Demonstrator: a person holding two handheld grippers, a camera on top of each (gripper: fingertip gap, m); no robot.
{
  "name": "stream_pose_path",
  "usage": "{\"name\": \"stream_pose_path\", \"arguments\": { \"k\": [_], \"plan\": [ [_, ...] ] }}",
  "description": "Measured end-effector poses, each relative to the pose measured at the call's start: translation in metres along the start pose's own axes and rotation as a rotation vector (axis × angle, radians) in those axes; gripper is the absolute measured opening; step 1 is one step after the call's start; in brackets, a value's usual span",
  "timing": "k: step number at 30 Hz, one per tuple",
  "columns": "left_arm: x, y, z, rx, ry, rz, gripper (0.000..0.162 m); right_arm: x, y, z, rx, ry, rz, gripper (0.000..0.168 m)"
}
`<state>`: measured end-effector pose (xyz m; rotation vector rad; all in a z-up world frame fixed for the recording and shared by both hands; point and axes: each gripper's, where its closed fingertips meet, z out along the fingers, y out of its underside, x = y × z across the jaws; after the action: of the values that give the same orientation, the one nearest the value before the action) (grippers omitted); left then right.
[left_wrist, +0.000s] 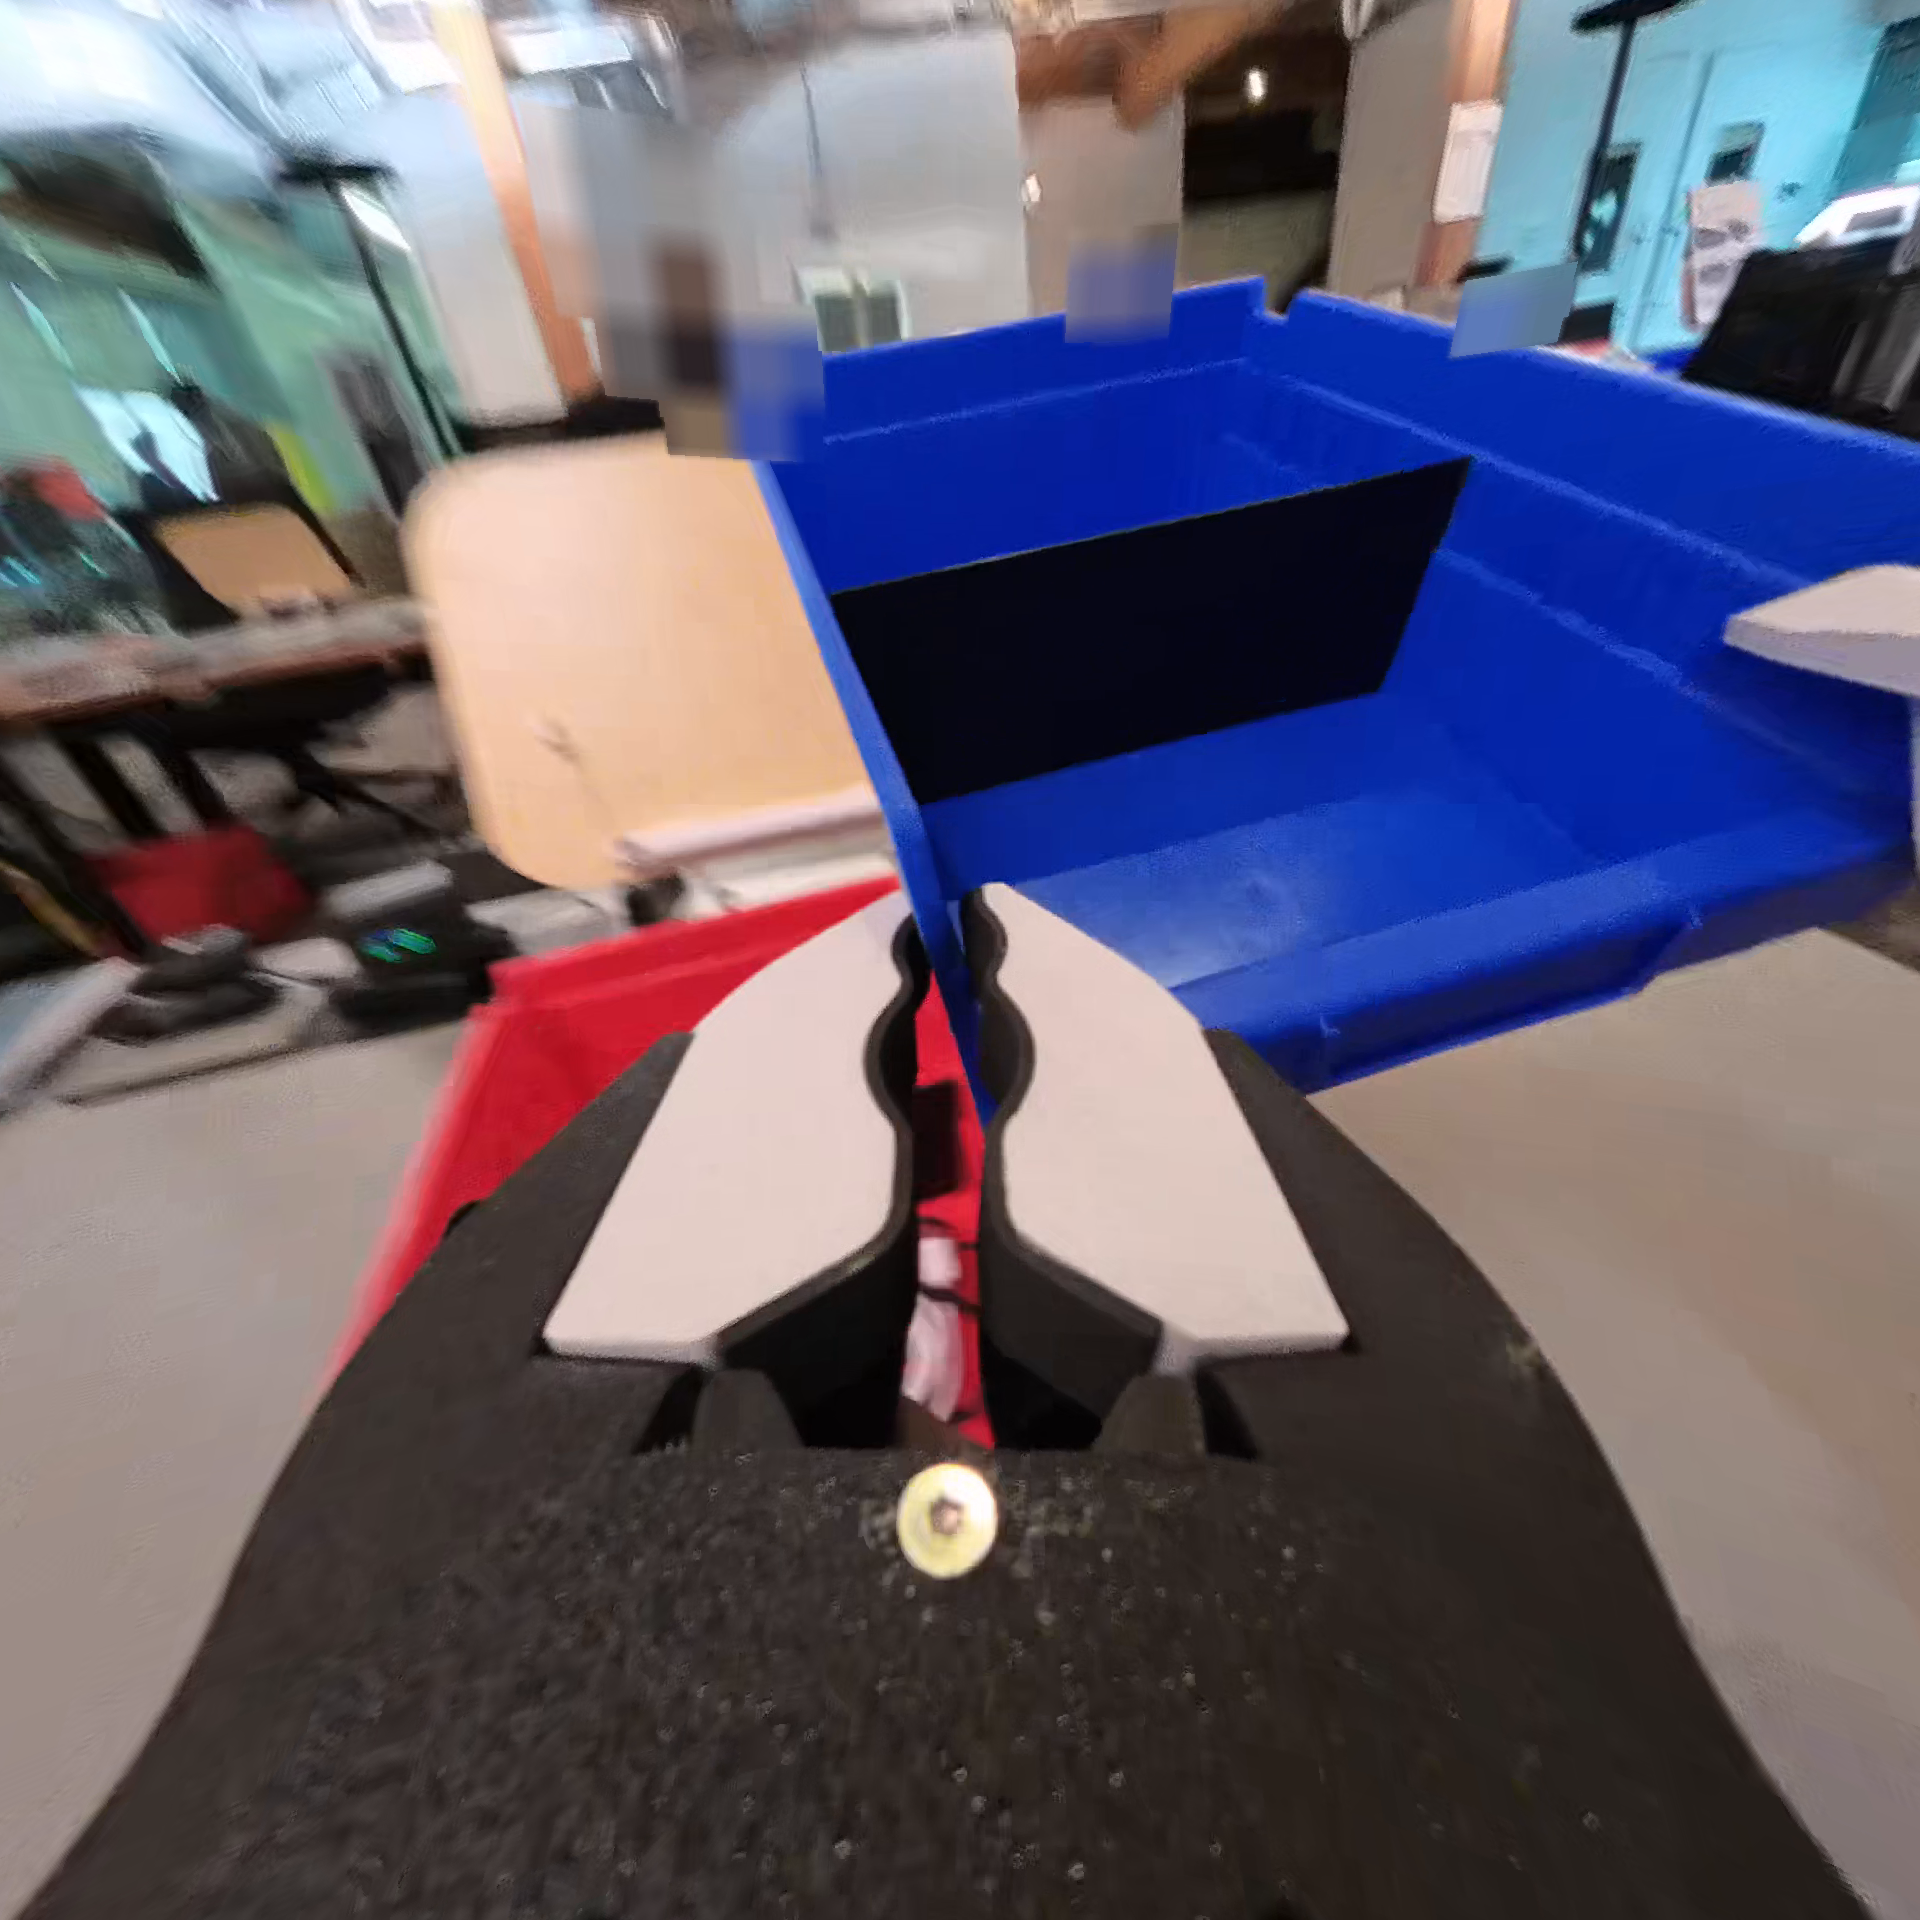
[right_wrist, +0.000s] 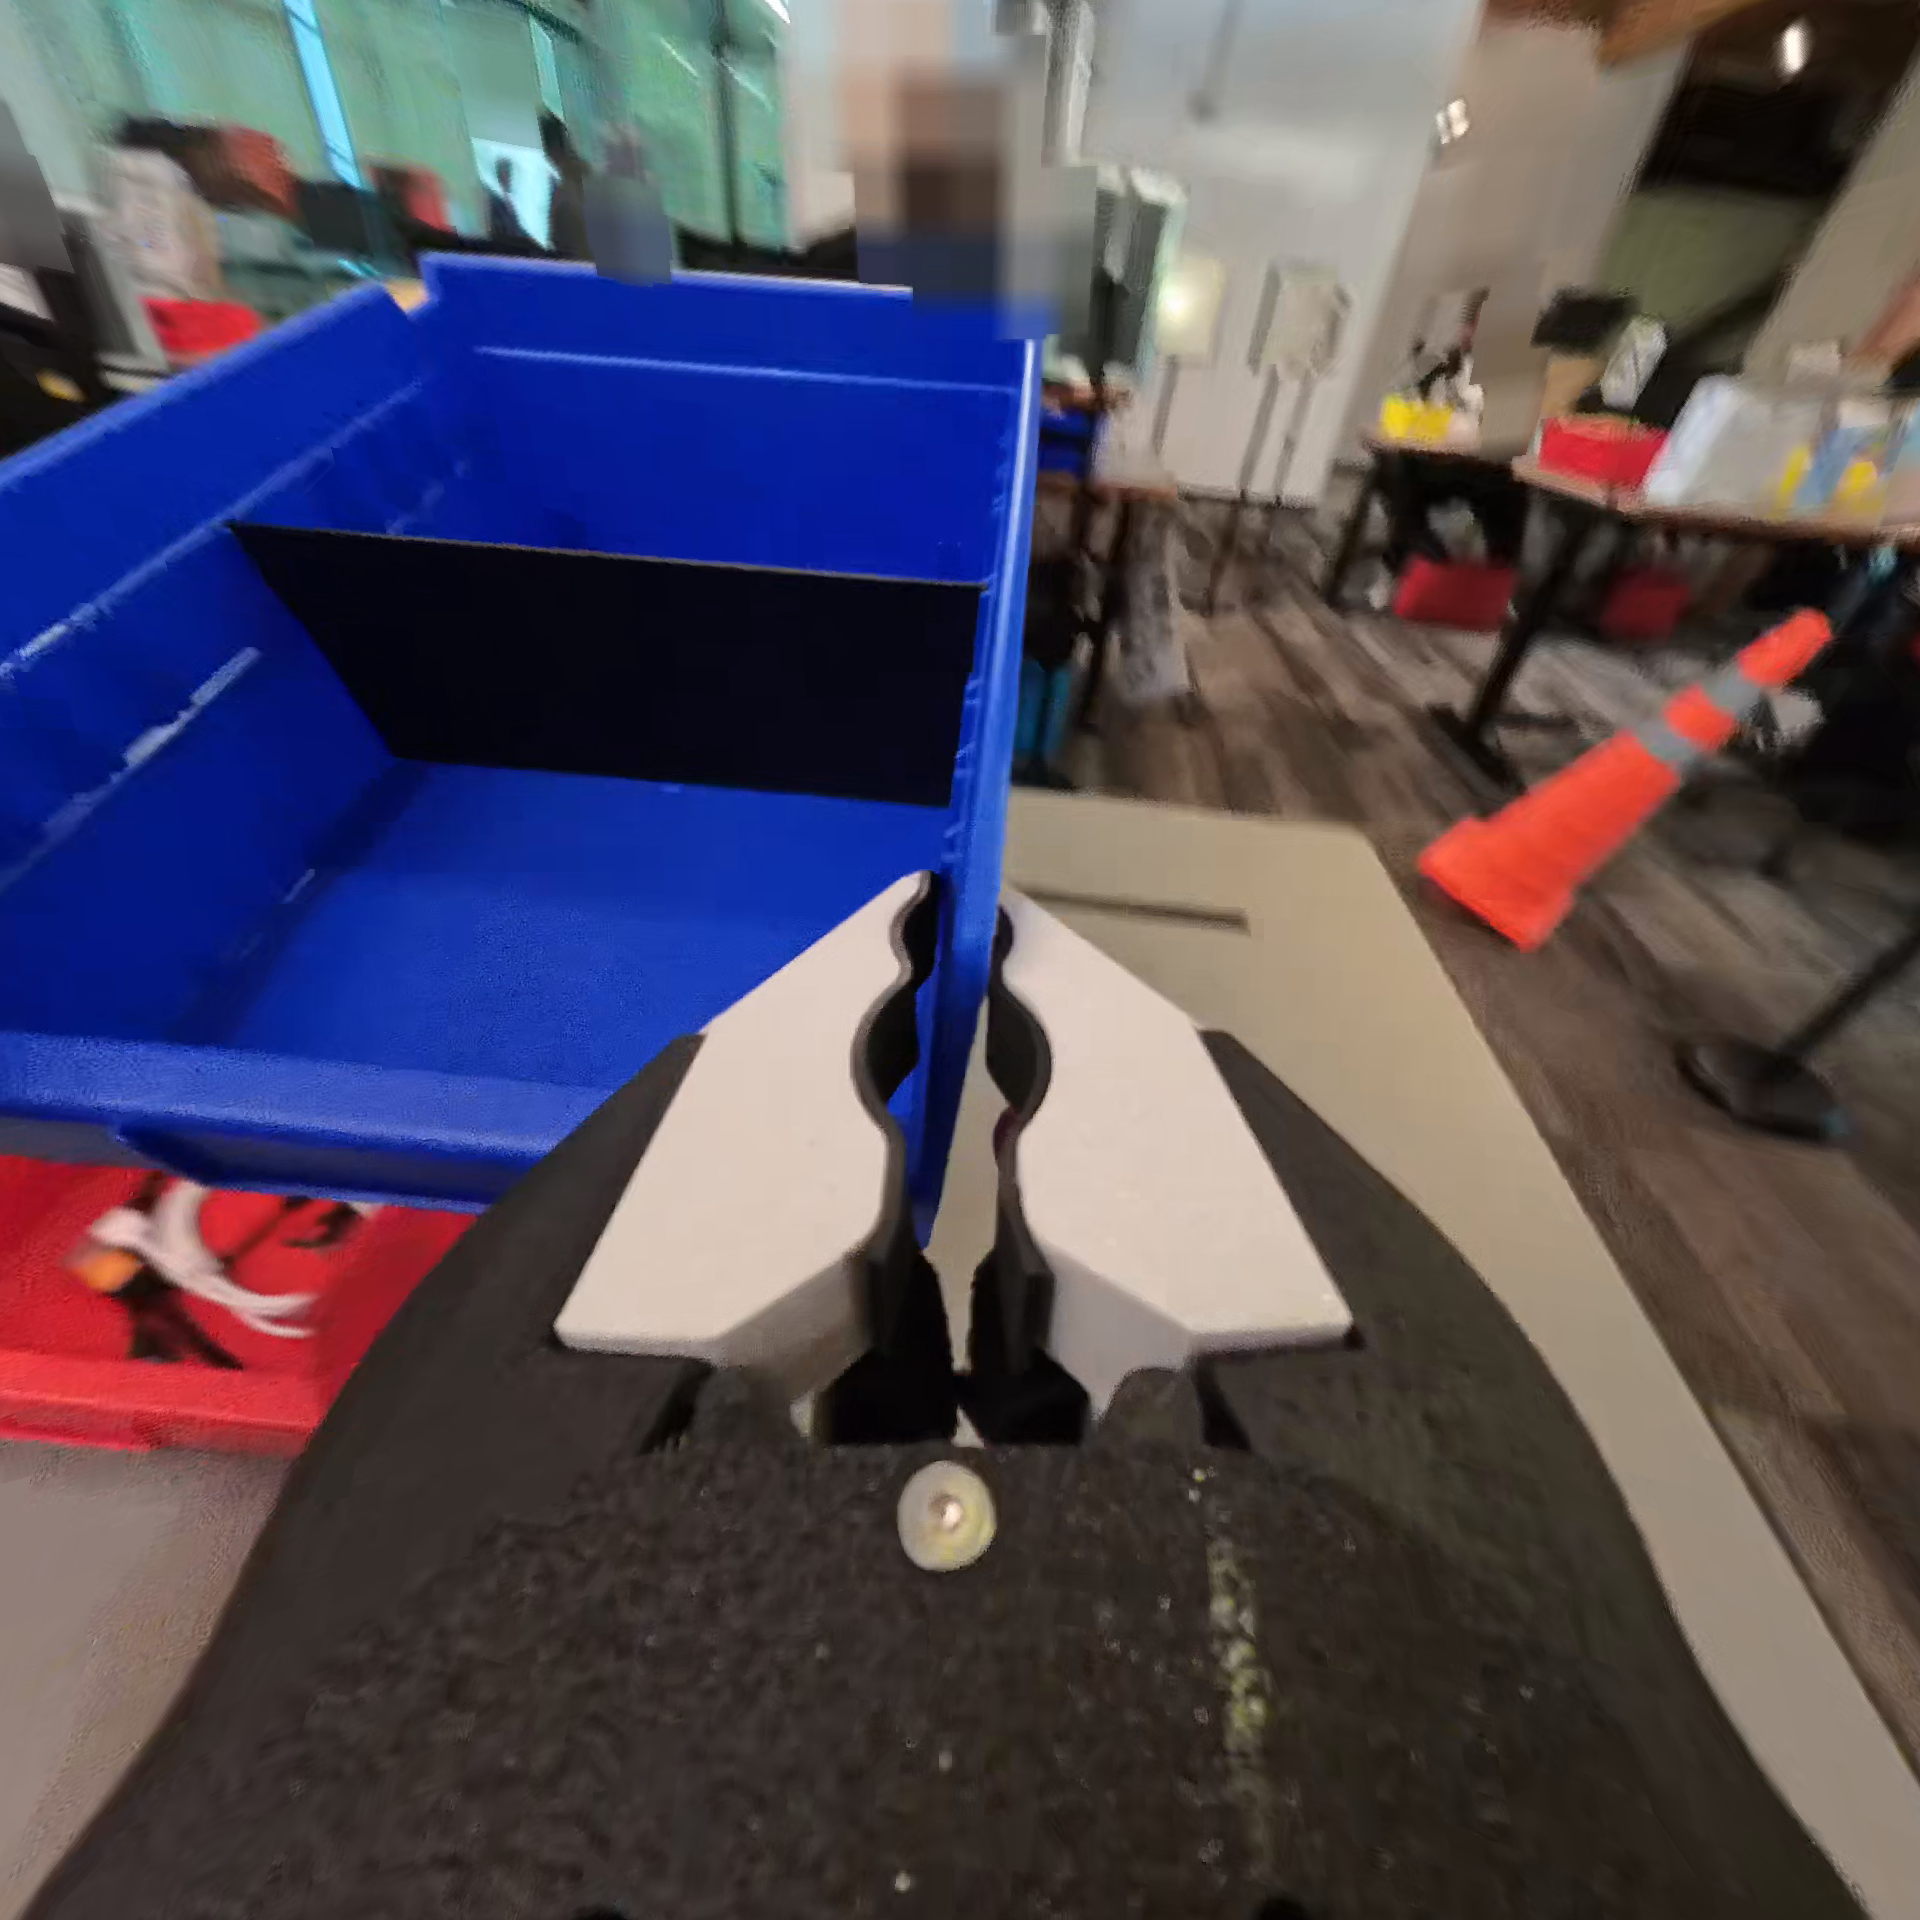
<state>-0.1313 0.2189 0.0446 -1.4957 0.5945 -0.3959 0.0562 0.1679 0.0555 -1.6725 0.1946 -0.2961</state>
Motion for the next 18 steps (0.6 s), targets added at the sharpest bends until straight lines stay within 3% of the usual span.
{"name": "stream_pose_path", "arguments": {
  "k": [5,11,14,18],
  "plan": [
    [0.102,0.062,0.064,-0.145,0.074,-0.006,0.004,0.101,0.101,0.013,-0.172,0.126,0.068,0.004],
    [0.163,0.135,0.069,-0.303,0.144,-0.078,0.005,0.145,0.178,0.01,-0.295,0.093,0.09,0.004],
    [0.179,0.152,0.061,-0.368,0.188,-0.101,0.008,0.158,0.197,0.012,-0.339,0.159,-0.025,0.01],
    [0.193,0.151,0.048,-0.412,0.298,-0.124,0.016,0.168,0.2,0.014,-0.366,0.273,0.035,0.018]
  ]
}}
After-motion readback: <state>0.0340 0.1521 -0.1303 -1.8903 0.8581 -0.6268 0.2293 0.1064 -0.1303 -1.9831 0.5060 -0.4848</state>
